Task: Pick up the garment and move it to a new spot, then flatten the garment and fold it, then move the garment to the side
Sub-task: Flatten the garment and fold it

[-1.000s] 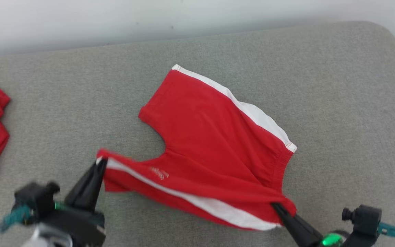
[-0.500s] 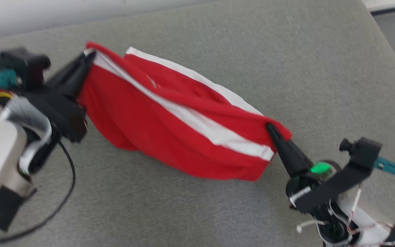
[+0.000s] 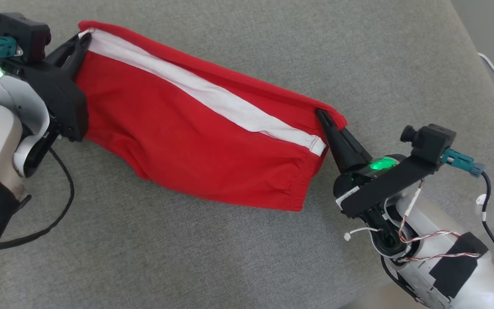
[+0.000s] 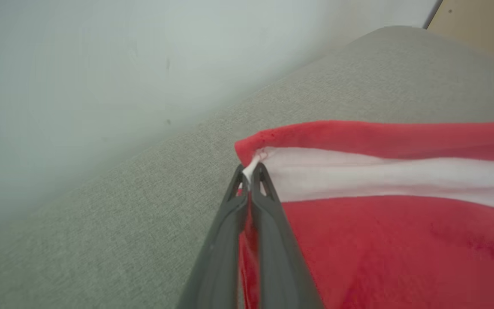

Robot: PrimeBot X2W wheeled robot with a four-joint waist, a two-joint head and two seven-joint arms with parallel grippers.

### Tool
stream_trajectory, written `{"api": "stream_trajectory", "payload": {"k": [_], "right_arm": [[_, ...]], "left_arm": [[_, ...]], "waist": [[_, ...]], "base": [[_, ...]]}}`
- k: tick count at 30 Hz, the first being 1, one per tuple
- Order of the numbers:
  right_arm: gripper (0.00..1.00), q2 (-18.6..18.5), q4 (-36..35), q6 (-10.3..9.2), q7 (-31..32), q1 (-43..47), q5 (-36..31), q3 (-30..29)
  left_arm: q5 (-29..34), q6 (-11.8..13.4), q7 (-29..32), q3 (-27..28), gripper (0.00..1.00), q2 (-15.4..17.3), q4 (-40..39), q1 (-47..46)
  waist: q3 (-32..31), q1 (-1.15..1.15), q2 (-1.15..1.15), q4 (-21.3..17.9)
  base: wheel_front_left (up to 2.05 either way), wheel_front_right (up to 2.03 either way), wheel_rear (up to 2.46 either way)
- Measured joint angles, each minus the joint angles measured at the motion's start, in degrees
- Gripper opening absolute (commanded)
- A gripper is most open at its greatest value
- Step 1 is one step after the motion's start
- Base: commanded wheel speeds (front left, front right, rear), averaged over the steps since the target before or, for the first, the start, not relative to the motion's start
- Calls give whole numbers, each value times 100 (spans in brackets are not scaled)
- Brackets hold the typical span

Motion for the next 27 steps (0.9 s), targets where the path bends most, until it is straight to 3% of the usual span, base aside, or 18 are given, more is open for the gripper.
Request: {"api": "stream_trajectory", "payload": {"k": [4,5,6,7,12,20,27], "right_arm": [[0,57,159,0,-1,-132,-82,81],[11,55,199,0,0,-142,-131,60],[54,54,231,0,-1,-147,-193,29],[100,51,250,0,0,-148,-230,4],[100,-14,226,0,-1,-36,-353,-26],[100,-432,-131,0,-1,710,-494,-242],[100,-491,-647,0,-11,1675,-920,-1225]], "left_arm": [[-179,0,-189,-304,0,-3,270,-101],[-219,0,-246,-364,0,-20,318,-135],[-242,0,-343,-410,58,-33,353,-167],[-265,0,-443,-450,98,-53,389,-204],[-425,0,-836,-673,100,-193,592,-254],[-806,0,-1471,-822,100,-224,778,-83],[-826,105,-1780,-367,100,-89,619,412]], "waist": [[70,0,0,-43],[69,0,0,-29],[61,0,0,-11],[48,0,0,13],[-122,-1,0,114],[-563,-2,-1,241],[-987,-3,-1,370]], "base": [[0,0,0],[0,0,0],[0,0,0],[0,0,0],[0,0,0],[0,0,0],[0,0,0]]}}
